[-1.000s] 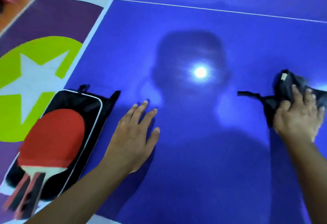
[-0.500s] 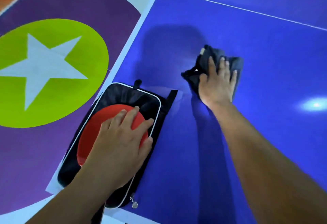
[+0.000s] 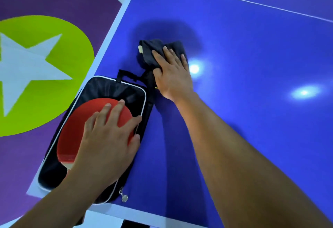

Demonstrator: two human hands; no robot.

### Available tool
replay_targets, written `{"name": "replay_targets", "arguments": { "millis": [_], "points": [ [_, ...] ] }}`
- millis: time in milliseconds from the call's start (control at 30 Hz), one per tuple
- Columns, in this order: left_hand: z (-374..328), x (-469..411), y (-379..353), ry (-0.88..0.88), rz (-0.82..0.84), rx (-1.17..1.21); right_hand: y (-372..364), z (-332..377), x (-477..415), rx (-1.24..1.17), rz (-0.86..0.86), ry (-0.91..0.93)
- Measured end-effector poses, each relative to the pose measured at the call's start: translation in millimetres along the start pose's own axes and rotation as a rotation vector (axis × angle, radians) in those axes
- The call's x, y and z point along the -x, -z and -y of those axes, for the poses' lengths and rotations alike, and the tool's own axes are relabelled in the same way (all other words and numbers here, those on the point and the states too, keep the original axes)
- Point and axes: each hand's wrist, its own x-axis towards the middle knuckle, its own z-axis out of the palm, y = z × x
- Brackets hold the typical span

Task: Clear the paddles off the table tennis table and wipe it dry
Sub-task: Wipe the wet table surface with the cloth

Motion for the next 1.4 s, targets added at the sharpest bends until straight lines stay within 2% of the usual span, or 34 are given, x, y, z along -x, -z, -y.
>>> {"name": "replay_targets", "arguments": {
  "millis": [233,367,433,533,633,767,900,1033,1100,1267,1400],
  "points": [
    [-16.9,-3.2,-15.2,0.063,-0.072,0.048,35.6,-114.9,71.4,0.04,-0.176,-0.414],
    [-29.9,2.7,-17.7,0.065,-0.222,0.029,28.4,-95.2,70.4,0.074,-0.184,-0.53],
    [-45.9,13.7,-24.5,-0.006,-0.281,0.019,14.9,-60.5,77.9,0.069,-0.17,-0.419],
    [-78.6,47.3,-49.5,-0.095,-0.312,0.054,-4.9,-16.5,108.3,0.066,-0.11,-0.111],
    [-111.2,88.6,-81.9,-0.169,-0.255,0.13,-1.3,-26.8,128.1,0.002,-0.062,-0.037],
    [-133.0,117.1,-107.2,-0.196,-0.245,0.16,27.3,-107.3,171.3,0.014,-0.125,-0.211],
    [-149.6,119.6,-115.6,-0.056,-0.293,0.133,67.6,-218.5,241.2,0.055,-0.19,-0.442],
    [-150.5,121.4,-123.3,-0.04,-0.33,0.093,100.3,-300.1,311.1,0.033,-0.242,-0.689],
    [-149.2,122.8,-125.1,-0.048,-0.339,0.085,106.7,-313.7,334.3,0.03,-0.242,-0.758],
    [-151.1,121.1,-120.1,-0.072,-0.288,0.127,107.3,-318.7,335.4,0.052,-0.249,-0.787],
    [-135.0,124.3,-110.5,-0.213,-0.203,0.299,96.0,-285.4,315.5,0.034,-0.277,-0.828]
  ]
}}
